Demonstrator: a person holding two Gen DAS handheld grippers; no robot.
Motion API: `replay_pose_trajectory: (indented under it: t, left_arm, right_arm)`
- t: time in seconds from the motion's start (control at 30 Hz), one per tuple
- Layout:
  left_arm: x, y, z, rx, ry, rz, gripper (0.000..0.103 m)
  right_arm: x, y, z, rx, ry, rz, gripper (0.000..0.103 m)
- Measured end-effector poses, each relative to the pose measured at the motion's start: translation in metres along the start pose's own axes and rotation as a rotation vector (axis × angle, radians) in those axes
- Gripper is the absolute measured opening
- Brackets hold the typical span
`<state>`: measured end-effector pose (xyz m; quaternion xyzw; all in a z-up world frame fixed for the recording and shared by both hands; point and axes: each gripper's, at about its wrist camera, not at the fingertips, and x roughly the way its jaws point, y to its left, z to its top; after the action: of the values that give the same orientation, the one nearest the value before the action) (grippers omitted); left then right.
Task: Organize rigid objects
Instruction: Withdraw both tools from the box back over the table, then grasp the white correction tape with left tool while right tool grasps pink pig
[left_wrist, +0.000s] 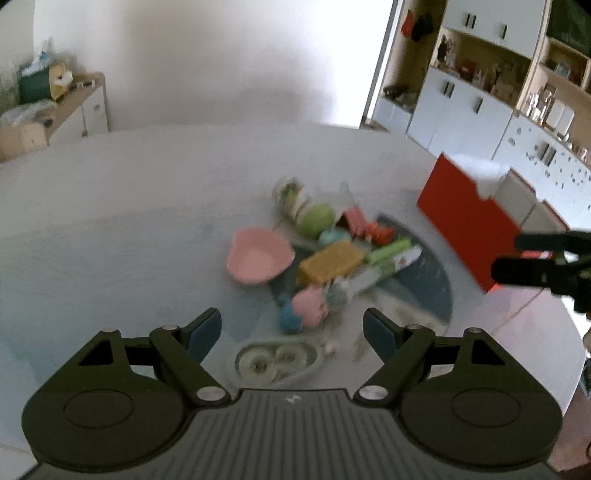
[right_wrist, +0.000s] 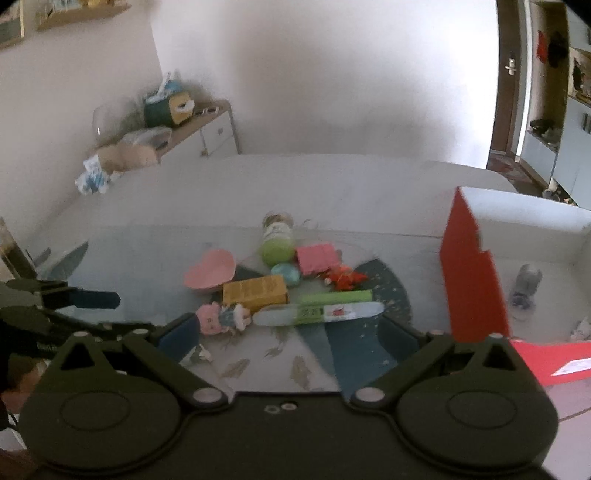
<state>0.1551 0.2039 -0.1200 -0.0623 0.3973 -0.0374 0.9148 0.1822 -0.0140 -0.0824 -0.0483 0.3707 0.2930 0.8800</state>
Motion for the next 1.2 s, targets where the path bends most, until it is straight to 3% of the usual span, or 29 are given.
replay_pose_trajectory:
  t: [0.17,0.33,0.8,1.2]
  left_arm:
    - [0.024,0.012,-0.023,0.048,0.04,0.037,0.084]
    - [0.041,0.018,-0.033,0.047,0.061,0.017,0.084]
    - [0.059,0.015,-0.038,0.152,0.031,-0.008,0.084]
    - [0.056,0.011,-0.044,0.179,-0.008,0.019,0.077]
  right_arm:
    - [0.019,0.014,-0.002,-0.026,0.039,0.001,0.102]
    - [0.047,0.029,0.0,-0.05,0.083,0.005,0.1]
    - [0.107,0.068,0.005,-0.094,0.167,0.033,0.099]
    - [0.134,0.087,-0.001,-0.042,0.217,-0.061,0.092]
